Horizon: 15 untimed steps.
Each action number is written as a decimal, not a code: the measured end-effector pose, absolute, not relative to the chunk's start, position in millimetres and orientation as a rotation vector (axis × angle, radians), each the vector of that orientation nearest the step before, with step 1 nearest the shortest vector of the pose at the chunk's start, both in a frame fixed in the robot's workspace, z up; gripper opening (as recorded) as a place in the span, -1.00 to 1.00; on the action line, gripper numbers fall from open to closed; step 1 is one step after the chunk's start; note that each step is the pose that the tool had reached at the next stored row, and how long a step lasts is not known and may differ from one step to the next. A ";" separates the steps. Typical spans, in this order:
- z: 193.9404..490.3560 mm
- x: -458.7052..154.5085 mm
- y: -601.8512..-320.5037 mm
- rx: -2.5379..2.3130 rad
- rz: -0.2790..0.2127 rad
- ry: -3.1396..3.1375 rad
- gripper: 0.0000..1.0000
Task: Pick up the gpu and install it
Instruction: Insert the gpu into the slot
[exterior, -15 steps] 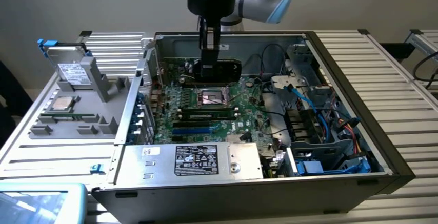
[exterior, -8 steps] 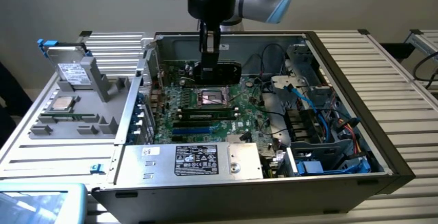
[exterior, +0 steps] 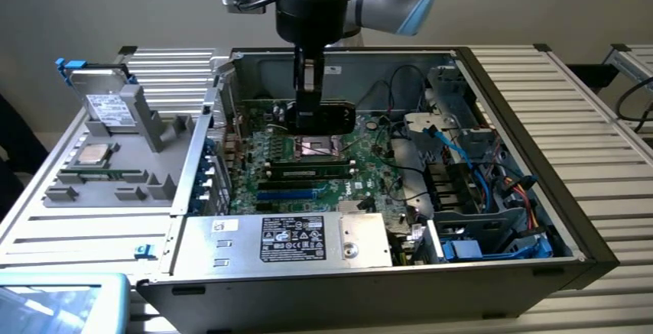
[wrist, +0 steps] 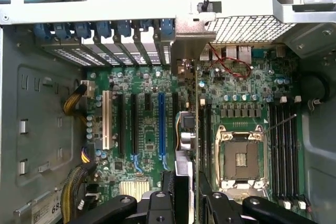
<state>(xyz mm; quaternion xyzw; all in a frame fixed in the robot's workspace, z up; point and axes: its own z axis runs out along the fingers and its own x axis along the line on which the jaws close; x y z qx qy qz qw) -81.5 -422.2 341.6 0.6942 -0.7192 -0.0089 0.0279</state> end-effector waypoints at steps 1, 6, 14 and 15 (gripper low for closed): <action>340.2 -82.4 -422.9 2.143 -0.027 -2.220 -0.44; 336.1 -83.6 -424.6 2.143 -0.027 -2.220 -0.44; 328.6 -86.8 -435.7 2.143 -0.027 -2.220 -0.44; 326.6 -86.8 -436.2 2.143 -0.027 -2.220 -0.44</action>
